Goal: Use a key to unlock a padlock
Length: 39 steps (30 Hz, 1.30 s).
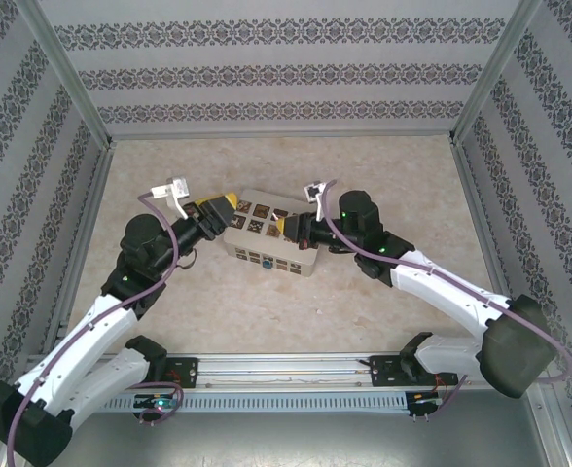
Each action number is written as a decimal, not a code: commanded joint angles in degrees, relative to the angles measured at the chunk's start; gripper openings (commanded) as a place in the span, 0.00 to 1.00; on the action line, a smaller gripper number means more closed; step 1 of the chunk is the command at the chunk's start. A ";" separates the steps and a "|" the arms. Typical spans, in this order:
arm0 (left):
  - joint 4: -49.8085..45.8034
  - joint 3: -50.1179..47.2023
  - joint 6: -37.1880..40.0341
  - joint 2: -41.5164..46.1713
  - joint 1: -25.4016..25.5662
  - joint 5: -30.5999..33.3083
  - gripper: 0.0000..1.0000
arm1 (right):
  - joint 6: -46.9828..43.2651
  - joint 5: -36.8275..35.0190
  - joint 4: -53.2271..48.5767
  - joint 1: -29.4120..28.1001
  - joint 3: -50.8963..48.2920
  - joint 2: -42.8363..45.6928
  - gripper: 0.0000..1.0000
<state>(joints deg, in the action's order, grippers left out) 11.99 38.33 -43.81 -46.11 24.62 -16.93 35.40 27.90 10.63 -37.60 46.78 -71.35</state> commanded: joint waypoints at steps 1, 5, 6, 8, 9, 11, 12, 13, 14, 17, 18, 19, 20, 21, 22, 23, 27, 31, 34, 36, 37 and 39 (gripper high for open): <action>-14.94 -2.54 7.80 1.80 -0.71 -0.74 0.66 | -3.59 0.01 -1.92 0.17 -2.71 -2.93 0.00; -16.06 -7.32 6.19 1.12 -1.02 -2.64 0.72 | -0.65 0.22 3.92 0.41 -5.34 -6.87 0.00; -14.93 -8.77 4.80 0.41 -1.23 -3.30 0.72 | 0.22 0.52 5.52 0.66 -5.87 -8.21 0.00; -11.59 -11.73 1.74 -1.32 -2.04 -4.84 0.73 | 1.98 1.64 8.95 1.37 -6.97 -10.56 0.00; -9.10 -13.29 -0.13 -2.44 -2.48 -5.82 0.73 | 3.04 2.08 10.73 1.92 -7.52 -11.67 0.00; -3.60 -15.99 -3.51 -4.77 -3.20 -7.32 0.73 | 4.74 2.64 14.17 3.07 -8.66 -13.30 0.00; -0.67 -17.23 -5.18 -6.16 -3.65 -8.15 0.73 | 5.39 2.91 15.26 3.68 -8.98 -13.97 0.00; 1.95 -18.09 -6.07 -7.43 -3.99 -8.90 0.73 | 5.56 3.24 15.78 4.21 -9.08 -14.56 0.00; 4.08 -18.75 -6.96 -8.90 -4.20 -9.52 0.73 | 5.51 3.49 15.90 4.68 -8.93 -15.05 0.00; 8.59 -19.04 -7.54 -13.47 -4.29 -10.92 0.73 | 5.04 4.17 16.00 5.90 -8.49 -16.74 0.00; 10.17 -18.91 -7.63 -14.88 -4.30 -11.32 0.74 | 5.03 4.47 16.00 6.44 -8.30 -17.23 0.00; 11.58 -18.84 -7.75 -16.45 -4.32 -11.78 0.74 | 4.95 4.59 16.08 6.85 -8.24 -17.73 0.00; 13.12 -18.65 -7.97 -18.01 -4.40 -12.14 0.74 | 4.79 4.62 16.00 7.21 -8.20 -18.21 0.00; 14.75 -18.35 -8.21 -19.76 -4.43 -12.55 0.74 | 4.64 4.70 16.00 7.64 -8.11 -18.61 0.00; 15.89 -18.01 -8.28 -21.24 -4.57 -12.99 0.74 | 4.53 4.71 15.95 7.84 -8.11 -18.94 0.00; 17.27 -17.56 -8.44 -22.96 -4.64 -13.36 0.74 | 4.35 4.75 15.83 8.13 -7.96 -19.31 0.00; 22.10 -15.56 -8.48 -29.29 -5.19 -14.34 0.74 | 3.22 5.23 14.60 8.98 -7.00 -21.01 0.00; 25.24 -13.02 -8.74 -34.70 -6.71 -16.16 0.74 | 2.76 5.63 14.59 9.65 -6.32 -22.88 0.00; 26.72 -10.67 -8.64 -38.31 -7.88 -17.53 0.74 | 2.27 5.92 14.24 10.09 -5.66 -23.78 0.00; 26.77 -9.12 -8.07 -40.29 -8.45 -18.35 0.74 | 2.05 5.93 14.24 10.48 -5.27 -24.05 0.00; 27.04 -8.36 -8.05 -41.20 -8.70 -18.59 0.74 | 1.96 6.07 14.22 10.70 -4.98 -24.25 0.00; 27.82 -7.38 -8.13 -42.55 -8.98 -19.22 0.74 | 1.79 6.45 14.15 11.05 -4.31 -24.67 0.00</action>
<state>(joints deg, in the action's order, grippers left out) 34.44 28.64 -51.99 -87.50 16.47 -33.74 38.79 34.13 27.20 -27.33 41.80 -94.11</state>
